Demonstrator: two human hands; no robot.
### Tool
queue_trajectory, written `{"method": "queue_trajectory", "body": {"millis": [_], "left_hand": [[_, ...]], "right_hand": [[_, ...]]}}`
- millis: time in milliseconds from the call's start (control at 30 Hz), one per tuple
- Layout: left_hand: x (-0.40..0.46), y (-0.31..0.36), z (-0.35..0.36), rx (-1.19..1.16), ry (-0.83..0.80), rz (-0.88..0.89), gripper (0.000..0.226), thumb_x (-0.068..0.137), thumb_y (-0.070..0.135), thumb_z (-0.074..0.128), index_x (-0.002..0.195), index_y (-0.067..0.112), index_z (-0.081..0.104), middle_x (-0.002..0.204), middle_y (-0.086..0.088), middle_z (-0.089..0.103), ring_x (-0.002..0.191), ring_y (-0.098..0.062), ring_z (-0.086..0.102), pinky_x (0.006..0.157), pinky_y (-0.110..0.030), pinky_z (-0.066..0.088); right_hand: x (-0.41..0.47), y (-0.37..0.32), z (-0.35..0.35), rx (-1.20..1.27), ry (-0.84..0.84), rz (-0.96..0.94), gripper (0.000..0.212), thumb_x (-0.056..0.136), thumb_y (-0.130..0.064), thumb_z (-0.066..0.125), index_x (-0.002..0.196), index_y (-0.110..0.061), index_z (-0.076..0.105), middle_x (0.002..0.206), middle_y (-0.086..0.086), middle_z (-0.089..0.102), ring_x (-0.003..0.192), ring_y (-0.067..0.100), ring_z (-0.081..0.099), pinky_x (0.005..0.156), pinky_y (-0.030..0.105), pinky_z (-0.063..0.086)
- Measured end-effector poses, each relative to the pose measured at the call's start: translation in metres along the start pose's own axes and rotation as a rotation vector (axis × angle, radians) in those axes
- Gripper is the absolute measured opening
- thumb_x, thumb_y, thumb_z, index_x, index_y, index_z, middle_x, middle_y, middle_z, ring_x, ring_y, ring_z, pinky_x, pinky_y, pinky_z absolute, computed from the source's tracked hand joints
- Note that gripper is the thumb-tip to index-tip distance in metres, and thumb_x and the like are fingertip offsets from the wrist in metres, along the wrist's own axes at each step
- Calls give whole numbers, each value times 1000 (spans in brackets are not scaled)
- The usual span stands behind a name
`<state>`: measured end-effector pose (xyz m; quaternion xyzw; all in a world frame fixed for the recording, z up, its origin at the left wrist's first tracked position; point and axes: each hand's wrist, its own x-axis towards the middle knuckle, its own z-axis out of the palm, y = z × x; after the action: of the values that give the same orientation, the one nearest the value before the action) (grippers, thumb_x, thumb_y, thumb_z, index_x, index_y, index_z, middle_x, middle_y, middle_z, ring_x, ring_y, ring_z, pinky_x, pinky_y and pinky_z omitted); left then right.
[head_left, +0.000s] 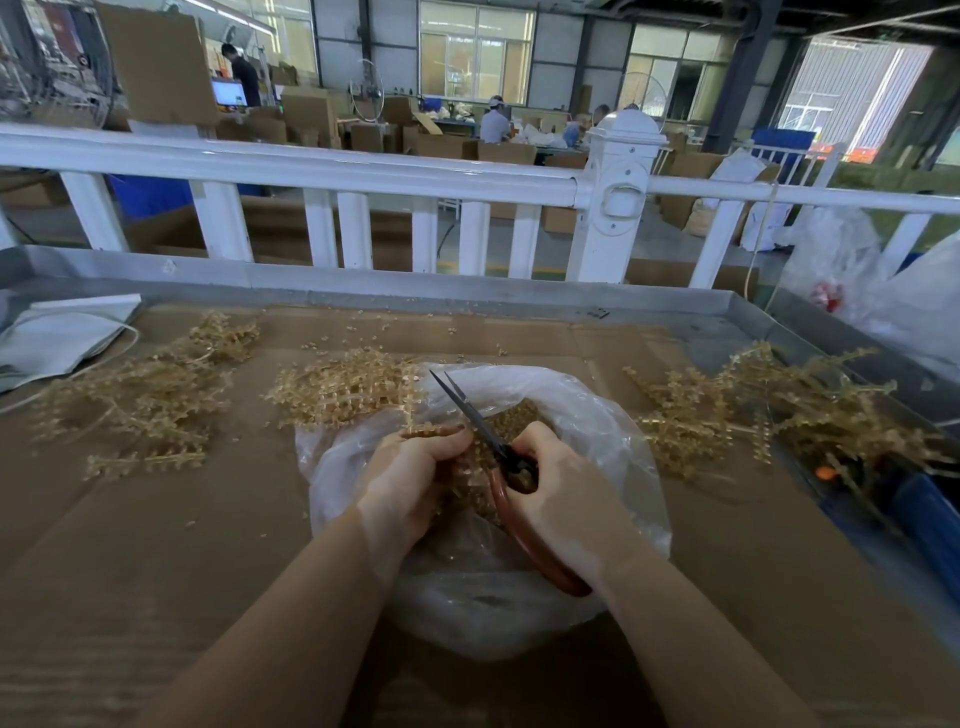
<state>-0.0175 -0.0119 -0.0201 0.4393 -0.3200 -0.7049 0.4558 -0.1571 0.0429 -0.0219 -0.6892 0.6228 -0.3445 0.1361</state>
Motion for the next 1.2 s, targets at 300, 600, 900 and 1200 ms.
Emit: {"method": "queue_trajectory", "body": {"millis": [300, 600, 900, 1200], "left_hand": [[-3, 2, 1, 35, -25, 6, 14, 81, -2, 62, 94, -8, 64, 78, -20, 68, 61, -29, 67, 51, -30, 54], [-5, 2, 2, 41, -45, 2, 8, 82, -2, 61, 87, -5, 67, 76, -18, 70, 60, -27, 68, 51, -29, 55], [-5, 1, 5, 32, -40, 33, 6, 83, -6, 60, 86, -7, 64, 64, -16, 68, 50, -25, 65, 45, -26, 51], [-2, 2, 3, -1, -51, 20, 5, 82, -4, 61, 79, -1, 65, 64, -14, 68, 52, -25, 66, 49, -30, 54]], "right_hand": [[4, 2, 4, -77, 14, 2, 16, 90, -39, 56, 86, -29, 44, 64, -16, 49, 56, -5, 48, 54, 4, 37], [7, 5, 5, -98, -1, 4, 16, 90, -39, 56, 89, -28, 45, 66, -18, 48, 58, -5, 48, 50, 7, 35], [4, -2, -1, -38, -31, 53, 22, 88, -43, 59, 82, -32, 41, 70, -10, 56, 63, 0, 54, 54, 14, 34], [4, -7, -3, -17, -30, 81, 25, 87, -45, 61, 79, -32, 41, 68, -10, 54, 58, -2, 51, 48, 8, 34]]}}
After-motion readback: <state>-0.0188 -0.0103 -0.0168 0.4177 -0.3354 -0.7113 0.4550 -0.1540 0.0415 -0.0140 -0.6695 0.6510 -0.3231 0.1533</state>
